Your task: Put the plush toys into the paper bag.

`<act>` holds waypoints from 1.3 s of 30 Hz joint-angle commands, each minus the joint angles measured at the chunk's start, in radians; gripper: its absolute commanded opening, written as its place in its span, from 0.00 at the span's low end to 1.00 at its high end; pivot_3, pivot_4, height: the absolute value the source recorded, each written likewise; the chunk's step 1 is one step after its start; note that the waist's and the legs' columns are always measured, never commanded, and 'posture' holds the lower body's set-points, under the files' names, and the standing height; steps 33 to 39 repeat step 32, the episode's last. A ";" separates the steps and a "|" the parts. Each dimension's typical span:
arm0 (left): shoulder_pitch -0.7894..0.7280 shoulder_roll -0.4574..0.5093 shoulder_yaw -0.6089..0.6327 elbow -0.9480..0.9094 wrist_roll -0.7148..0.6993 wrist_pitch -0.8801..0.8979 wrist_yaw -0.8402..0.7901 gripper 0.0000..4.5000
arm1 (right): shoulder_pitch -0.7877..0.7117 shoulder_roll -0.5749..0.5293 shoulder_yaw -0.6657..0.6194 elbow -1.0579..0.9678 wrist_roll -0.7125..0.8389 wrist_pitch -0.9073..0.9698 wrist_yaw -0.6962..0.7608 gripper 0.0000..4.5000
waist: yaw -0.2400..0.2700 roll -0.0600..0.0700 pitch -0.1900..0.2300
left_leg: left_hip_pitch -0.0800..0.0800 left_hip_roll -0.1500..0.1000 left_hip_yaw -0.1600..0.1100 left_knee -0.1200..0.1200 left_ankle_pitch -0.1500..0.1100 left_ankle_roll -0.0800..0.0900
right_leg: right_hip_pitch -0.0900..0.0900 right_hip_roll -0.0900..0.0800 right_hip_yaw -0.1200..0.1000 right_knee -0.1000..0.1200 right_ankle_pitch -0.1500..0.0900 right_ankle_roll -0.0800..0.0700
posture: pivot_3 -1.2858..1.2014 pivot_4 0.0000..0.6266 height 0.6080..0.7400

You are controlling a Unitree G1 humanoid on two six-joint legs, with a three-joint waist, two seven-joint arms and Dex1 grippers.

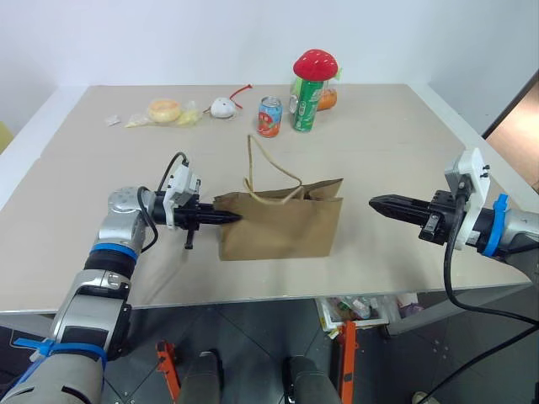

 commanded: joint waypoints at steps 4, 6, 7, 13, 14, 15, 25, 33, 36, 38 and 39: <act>-0.012 0.029 0.007 -0.081 -0.051 0.087 -0.015 0.56 | 0.000 -0.012 -0.027 -0.024 0.012 -0.012 -0.007 0.00 | -0.003 0.000 0.000 | 0.000 0.000 0.000 0.000 0.000 0.000 | 0.000 0.001 0.000 0.000 0.000 0.000 | 0.52 0.24 1.00; -0.020 0.024 0.040 -0.086 -0.054 0.101 -0.001 0.70 | -0.001 -0.015 -0.028 -0.020 0.012 -0.012 -0.005 0.00 | -0.003 0.000 0.000 | 0.000 0.000 0.000 0.000 0.000 0.000 | 0.000 0.001 0.000 0.000 0.000 0.000 | 0.52 0.24 1.00; -0.027 0.022 0.059 -0.089 -0.055 0.092 0.025 0.78 | -0.001 -0.016 -0.027 -0.018 0.014 -0.010 -0.004 0.00 | -0.003 0.000 0.000 | 0.000 0.000 0.000 0.000 0.000 0.000 | 0.000 0.000 0.000 0.000 0.000 0.000 | 0.52 0.24 1.00; -0.042 0.075 0.126 -0.181 -0.119 0.266 0.064 0.94 | 0.001 -0.022 -0.027 -0.013 0.031 -0.004 0.022 0.00 | -0.003 0.000 0.000 | 0.000 0.000 0.000 0.000 0.000 0.000 | 0.000 0.000 0.000 0.000 0.000 0.000 | 0.52 0.24 1.00; -0.038 0.089 0.140 -0.217 -0.137 0.307 0.080 0.94 | 0.006 -0.027 -0.023 -0.011 0.031 -0.008 0.034 0.00 | -0.003 0.000 0.000 | 0.000 0.000 0.000 0.000 0.000 0.000 | 0.000 0.001 0.000 0.000 0.000 0.000 | 0.52 0.24 1.00; -0.033 0.109 0.154 -0.264 -0.171 0.388 0.093 0.94 | 0.012 -0.030 -0.021 -0.010 0.032 -0.014 0.049 0.00 | -0.003 0.000 0.000 | 0.000 0.000 0.000 0.000 0.000 0.000 | 0.000 0.001 0.000 0.000 0.000 0.000 | 0.52 0.24 1.00; 0.187 0.366 0.265 -0.507 -0.266 0.843 0.244 0.94 | -0.030 -0.091 -0.098 -0.152 0.222 0.021 0.161 0.00 | -0.008 0.001 0.000 | 0.002 0.001 0.000 -0.001 0.000 0.000 | 0.000 0.001 0.000 0.001 0.000 0.000 | 0.52 0.24 1.00; 0.458 0.453 0.402 -0.683 -0.274 0.906 0.377 0.94 | -0.016 -0.112 -0.127 -0.152 0.280 0.050 0.129 0.00 | -0.005 -0.002 0.001 | 0.002 0.003 0.001 -0.002 -0.002 -0.003 | -0.001 -0.002 -0.003 0.000 0.000 -0.003 | 0.52 0.24 1.00; 0.458 0.453 0.402 -0.683 -0.274 0.906 0.377 0.94 | -0.016 -0.112 -0.127 -0.152 0.280 0.050 0.129 0.00 | -0.005 -0.002 0.001 | 0.002 0.003 0.001 -0.002 -0.002 -0.003 | -0.001 -0.002 -0.003 0.000 0.000 -0.003 | 0.52 0.24 1.00; 0.458 0.453 0.402 -0.683 -0.274 0.906 0.377 0.94 | -0.016 -0.112 -0.127 -0.152 0.280 0.050 0.129 0.00 | -0.005 -0.002 0.001 | 0.002 0.003 0.001 -0.002 -0.002 -0.003 | -0.001 -0.002 -0.003 0.000 0.000 -0.003 | 0.52 0.24 1.00; 0.458 0.453 0.402 -0.683 -0.274 0.906 0.377 0.94 | -0.016 -0.112 -0.127 -0.152 0.280 0.050 0.129 0.00 | -0.005 -0.002 0.001 | 0.002 0.003 0.001 -0.002 -0.002 -0.003 | -0.001 -0.002 -0.003 0.000 0.000 -0.003 | 0.52 0.24 1.00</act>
